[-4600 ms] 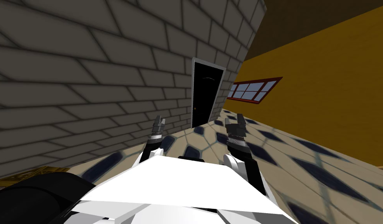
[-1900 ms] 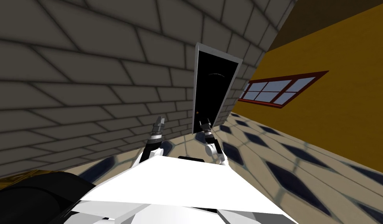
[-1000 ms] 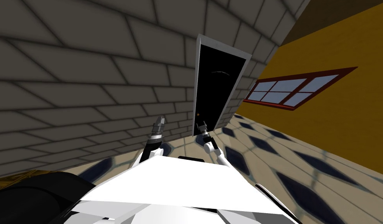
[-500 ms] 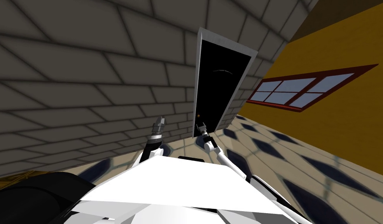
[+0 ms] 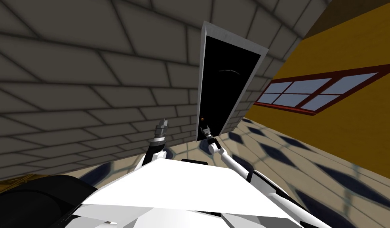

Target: Pull the door open

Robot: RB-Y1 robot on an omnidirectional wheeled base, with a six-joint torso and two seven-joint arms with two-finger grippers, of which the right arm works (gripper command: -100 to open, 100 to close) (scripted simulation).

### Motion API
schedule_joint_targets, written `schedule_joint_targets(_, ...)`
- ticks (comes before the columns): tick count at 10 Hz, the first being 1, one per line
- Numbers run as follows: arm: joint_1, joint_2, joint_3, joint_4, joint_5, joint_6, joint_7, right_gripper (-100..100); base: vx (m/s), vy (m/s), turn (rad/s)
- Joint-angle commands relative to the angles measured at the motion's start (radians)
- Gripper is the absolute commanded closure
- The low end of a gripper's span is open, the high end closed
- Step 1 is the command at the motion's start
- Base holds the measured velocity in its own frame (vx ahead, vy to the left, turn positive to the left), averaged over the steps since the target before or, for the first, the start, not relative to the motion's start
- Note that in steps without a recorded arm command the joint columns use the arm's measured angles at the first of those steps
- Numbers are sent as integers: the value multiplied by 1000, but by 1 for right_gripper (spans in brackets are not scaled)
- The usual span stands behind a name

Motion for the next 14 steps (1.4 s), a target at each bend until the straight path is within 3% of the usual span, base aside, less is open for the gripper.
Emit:
schedule_joint_targets(1, -17, -13, 19, 24, -28, -2, -31, -100, 80, -25, 25)
schedule_joint_targets(9, -114, -65, 114, 169, -145, -24, -175, -100, 79, -20, 24)
schedule_joint_targets(10, -104, -62, 107, 155, -134, -24, -163, -100, 41, -9, 7)
schedule_joint_targets(11, -101, -86, 98, 178, -138, -37, -195, -100, 63, 63, 252)
schedule_joint_targets(13, -98, -109, 89, 200, -140, -51, -224, -100, 101, 70, 203)
schedule_joint_targets(14, -93, -135, 79, 225, -142, -67, -257, -100, 135, 111, 291)
